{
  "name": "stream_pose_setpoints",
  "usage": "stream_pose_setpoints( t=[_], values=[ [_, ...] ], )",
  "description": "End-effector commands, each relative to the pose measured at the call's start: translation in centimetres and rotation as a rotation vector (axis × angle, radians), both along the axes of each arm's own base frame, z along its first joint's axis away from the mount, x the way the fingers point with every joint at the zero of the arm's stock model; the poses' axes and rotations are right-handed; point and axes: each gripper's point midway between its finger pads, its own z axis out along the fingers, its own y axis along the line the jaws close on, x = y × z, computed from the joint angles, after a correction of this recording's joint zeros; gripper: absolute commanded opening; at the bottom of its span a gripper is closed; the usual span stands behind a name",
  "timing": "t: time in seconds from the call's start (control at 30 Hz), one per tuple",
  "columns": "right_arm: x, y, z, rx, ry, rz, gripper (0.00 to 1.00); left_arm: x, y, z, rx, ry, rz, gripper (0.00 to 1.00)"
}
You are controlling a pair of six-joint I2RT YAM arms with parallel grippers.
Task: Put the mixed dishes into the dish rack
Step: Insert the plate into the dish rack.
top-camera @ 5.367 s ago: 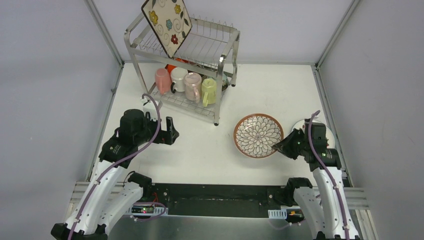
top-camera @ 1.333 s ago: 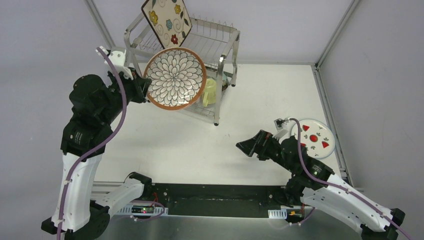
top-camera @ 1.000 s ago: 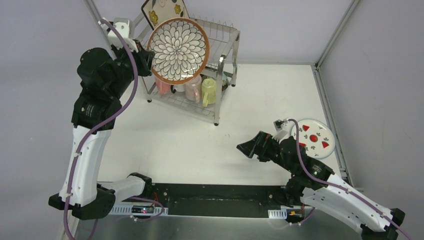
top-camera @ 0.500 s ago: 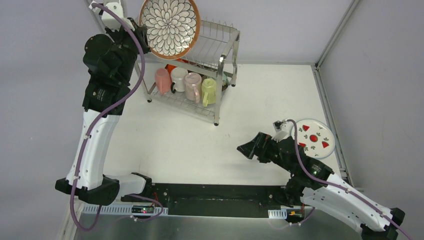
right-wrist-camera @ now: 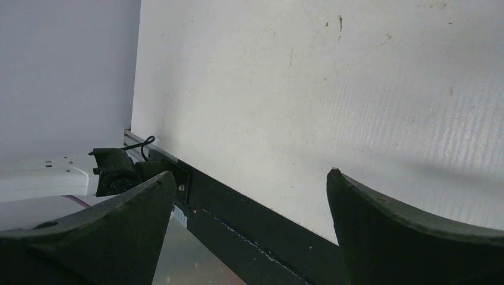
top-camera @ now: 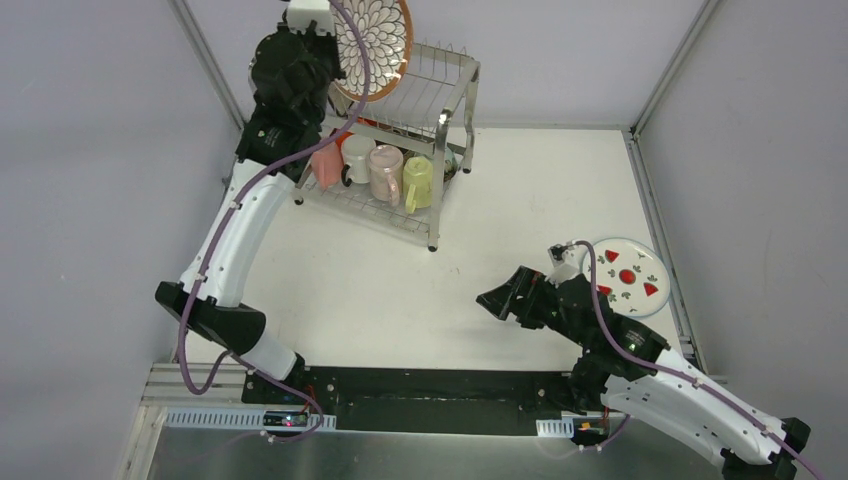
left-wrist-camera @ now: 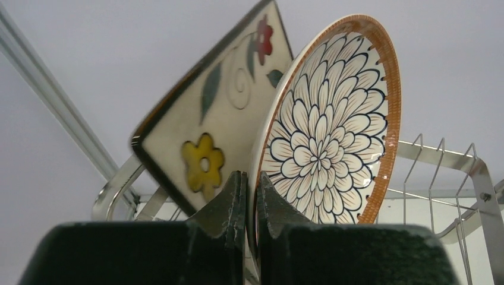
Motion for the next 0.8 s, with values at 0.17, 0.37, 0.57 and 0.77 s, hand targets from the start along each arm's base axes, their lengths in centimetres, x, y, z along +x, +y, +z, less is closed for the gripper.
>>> stream_pose_setpoints(
  t=[0.17,0.37,0.57,0.77],
  values=[
    [0.2,-0.1,1.6,0.032,-0.016,-0.021,1.00,-3.6,-1.8,11.1,0.039,-0.369,0.112,0.00],
    [0.0,-0.2,1.3,0.032,-0.005,-0.021,1.00,-3.5,-1.5,11.2,0.078,-0.386,0.232,0.00],
    [0.1,-0.3,1.3,0.025,-0.008,-0.028,1.00,-3.6,-0.7,11.1,0.104,-0.380,0.305,0.00],
    [0.2,-0.3,1.0,0.019,-0.003,-0.030,1.00,-3.8,-0.3,11.0,0.140,-0.374,0.344,0.00]
  ],
)
